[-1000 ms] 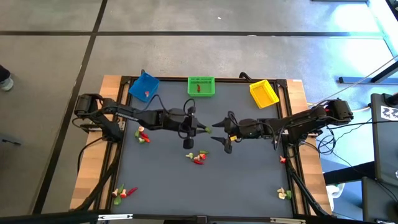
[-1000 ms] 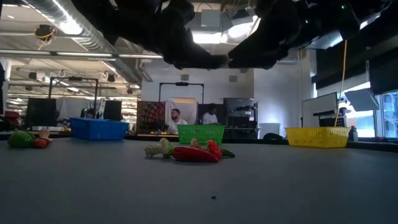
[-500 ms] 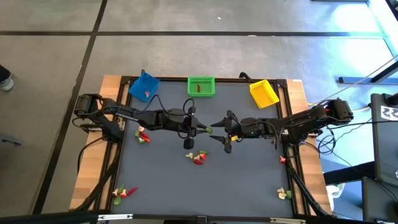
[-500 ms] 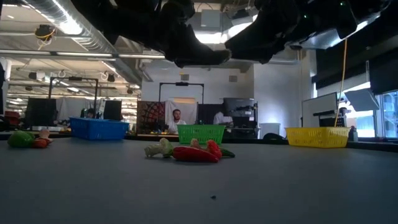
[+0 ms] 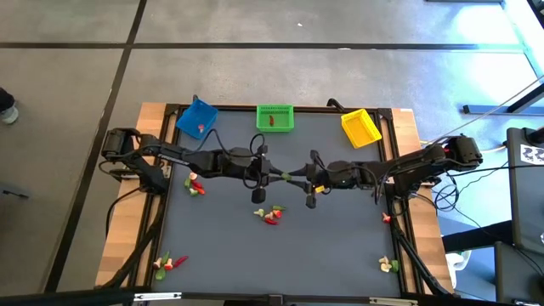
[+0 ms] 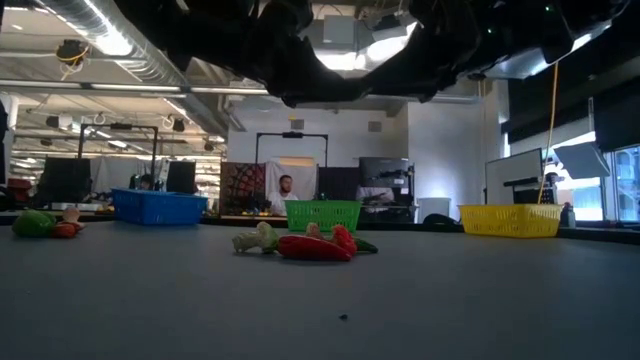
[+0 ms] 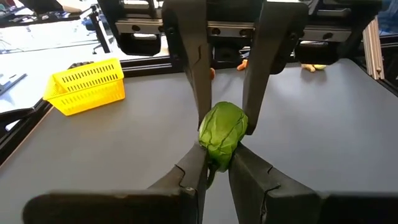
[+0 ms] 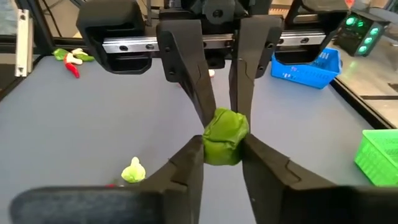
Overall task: Sort produce into baskets
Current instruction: Put the green chili pepper into the yellow bin
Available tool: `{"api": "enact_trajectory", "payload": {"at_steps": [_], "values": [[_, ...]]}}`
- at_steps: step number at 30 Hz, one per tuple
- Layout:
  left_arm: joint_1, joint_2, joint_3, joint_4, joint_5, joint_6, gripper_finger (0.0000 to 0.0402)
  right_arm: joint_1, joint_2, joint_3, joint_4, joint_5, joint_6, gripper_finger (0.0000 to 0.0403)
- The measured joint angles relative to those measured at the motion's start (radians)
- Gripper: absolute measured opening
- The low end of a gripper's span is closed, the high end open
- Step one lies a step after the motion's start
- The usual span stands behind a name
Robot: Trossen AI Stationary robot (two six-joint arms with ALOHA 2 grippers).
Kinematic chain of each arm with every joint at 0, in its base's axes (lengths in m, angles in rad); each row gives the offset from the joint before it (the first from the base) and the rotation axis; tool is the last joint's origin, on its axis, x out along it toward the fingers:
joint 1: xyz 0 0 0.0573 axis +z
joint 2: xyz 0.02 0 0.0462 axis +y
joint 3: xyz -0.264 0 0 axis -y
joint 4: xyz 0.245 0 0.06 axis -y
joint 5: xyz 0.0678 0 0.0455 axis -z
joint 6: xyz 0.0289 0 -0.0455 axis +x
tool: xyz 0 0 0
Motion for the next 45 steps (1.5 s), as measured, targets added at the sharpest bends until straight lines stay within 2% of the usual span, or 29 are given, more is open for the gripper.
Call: {"api": "enact_trajectory", "payload": {"at_steps": [10,18,23,28,34,39,45], "values": [[0.001,0.0,0.0,-0.001,-0.005,0.003,0.0059,0.0,0.0,0.0,0.0,0.015,-0.032,0.0047],[0.003,0.0,0.0,-0.006,0.006,0.004,0.0137,0.0,0.001,0.0,-0.004,0.016,-0.064,0.0046],[0.003,-0.036,0.0,-0.07,0.001,0.025,0.0171,0.001,-0.011,0.001,-0.045,0.07,-0.079,0.0045],[0.002,-0.088,0.001,-0.138,-0.034,0.017,0.0176,0.001,-0.073,0.0,-0.18,0.181,-0.076,0.0045],[0.003,-0.093,0.0,-0.196,-0.049,0.005,0.0168,0.0,-0.204,0.0,-0.376,0.326,-0.048,0.0045],[0.003,-0.088,0.0,-0.212,-0.051,-0.02,0.0162,-0.058,-0.299,0.0,-0.559,0.34,-0.039,0.0045],[0.003,-0.088,0.0,-0.191,-0.056,0.0,0.0159,-0.218,-0.363,0.0,-0.718,0.339,0.01,0.0045]]}}
